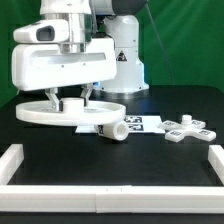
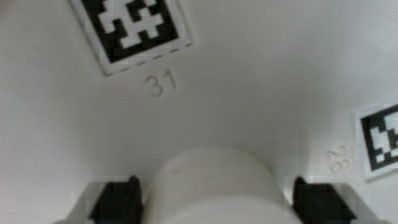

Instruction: Assemble round table

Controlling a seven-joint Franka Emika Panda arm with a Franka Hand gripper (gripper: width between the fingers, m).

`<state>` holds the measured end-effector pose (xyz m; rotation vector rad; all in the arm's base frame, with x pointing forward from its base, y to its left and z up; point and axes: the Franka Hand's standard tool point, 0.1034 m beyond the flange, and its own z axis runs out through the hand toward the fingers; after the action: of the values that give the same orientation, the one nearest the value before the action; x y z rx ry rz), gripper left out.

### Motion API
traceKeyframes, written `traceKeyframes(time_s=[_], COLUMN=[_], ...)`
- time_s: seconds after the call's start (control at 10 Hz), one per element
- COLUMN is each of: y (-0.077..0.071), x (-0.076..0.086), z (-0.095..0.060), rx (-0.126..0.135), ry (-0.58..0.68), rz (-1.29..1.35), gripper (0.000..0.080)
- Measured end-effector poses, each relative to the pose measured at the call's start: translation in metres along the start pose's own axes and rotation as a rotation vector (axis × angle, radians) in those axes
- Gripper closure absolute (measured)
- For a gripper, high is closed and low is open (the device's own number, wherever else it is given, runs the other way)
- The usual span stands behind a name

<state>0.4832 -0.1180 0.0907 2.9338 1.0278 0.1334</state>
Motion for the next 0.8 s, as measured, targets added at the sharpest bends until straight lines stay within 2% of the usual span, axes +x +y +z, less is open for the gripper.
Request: traceKeyframes(time_s=[0.2,0.4,0.5,0.6,0.8], y=[-0.004,-0.027,-0.037,-0.045,-0.043], x=[0.004,0.056,0.085,0.106,0.101], z=[0.001,0.004,0.011,0.016,0.017], rx=[0.003,0.004,0.014,0.021,0.023], ry=[-0.001,-0.015,-0.02,-0.024,-0.027], rz=[0.009,0.131,0.204,0.243,0.212], gripper=[0.0393,0.0393,0.0393,0.0393,0.0393])
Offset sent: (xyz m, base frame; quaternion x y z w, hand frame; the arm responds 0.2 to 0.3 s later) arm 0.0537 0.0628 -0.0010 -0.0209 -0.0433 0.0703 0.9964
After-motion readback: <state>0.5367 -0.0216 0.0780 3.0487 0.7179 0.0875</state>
